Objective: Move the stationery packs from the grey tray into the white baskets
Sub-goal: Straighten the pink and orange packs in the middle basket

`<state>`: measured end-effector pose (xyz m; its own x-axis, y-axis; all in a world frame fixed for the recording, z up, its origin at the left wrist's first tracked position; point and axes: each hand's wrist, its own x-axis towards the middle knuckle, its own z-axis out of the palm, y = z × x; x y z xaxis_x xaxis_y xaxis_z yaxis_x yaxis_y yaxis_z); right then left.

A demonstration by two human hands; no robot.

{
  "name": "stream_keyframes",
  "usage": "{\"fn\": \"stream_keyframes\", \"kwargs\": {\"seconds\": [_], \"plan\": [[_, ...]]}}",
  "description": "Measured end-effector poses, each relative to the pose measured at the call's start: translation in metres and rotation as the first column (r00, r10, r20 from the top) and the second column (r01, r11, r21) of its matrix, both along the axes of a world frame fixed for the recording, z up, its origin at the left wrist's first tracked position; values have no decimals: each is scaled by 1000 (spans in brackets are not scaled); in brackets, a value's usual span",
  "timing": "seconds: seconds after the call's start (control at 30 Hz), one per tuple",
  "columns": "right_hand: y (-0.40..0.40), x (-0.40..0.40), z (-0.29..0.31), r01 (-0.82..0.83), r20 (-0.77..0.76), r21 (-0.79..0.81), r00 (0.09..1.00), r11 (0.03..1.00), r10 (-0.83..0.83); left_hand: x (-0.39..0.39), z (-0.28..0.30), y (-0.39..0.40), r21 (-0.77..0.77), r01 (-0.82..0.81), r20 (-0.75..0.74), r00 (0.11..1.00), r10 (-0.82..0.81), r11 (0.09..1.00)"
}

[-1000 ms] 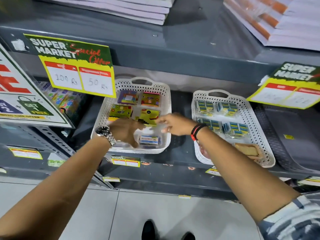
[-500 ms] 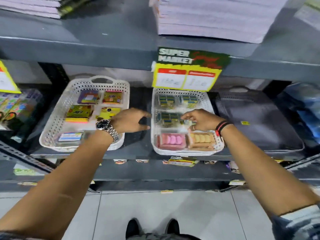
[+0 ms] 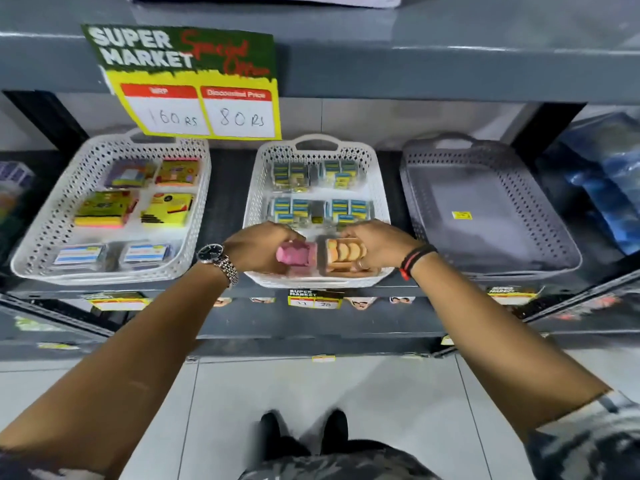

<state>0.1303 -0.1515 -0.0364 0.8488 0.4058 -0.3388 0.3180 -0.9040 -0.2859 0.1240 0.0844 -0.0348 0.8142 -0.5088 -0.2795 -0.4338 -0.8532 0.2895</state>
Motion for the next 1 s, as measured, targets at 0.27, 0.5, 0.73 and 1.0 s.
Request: {"fn": "stream_keyframes", "kwargs": {"seconds": [0.27, 0.5, 0.73, 1.0], "plan": [[0, -6, -3, -2, 33, -20, 999, 1000, 3, -3, 5, 0, 10, -36, -12, 999, 36, 999], [1, -9, -6, -20, 30, -65, 999, 998, 22, -4, 2, 3, 41, -9, -21, 1000, 9, 999], [2, -11, -11, 7, 77, -95, 997, 995, 0, -5, -1, 9, 36, -30, 7, 1000, 30, 999], [3, -11, -13, 23, 87, -87, 996, 996, -15, -6, 0, 9, 15, -19, 18, 1000, 19, 1000]]}}
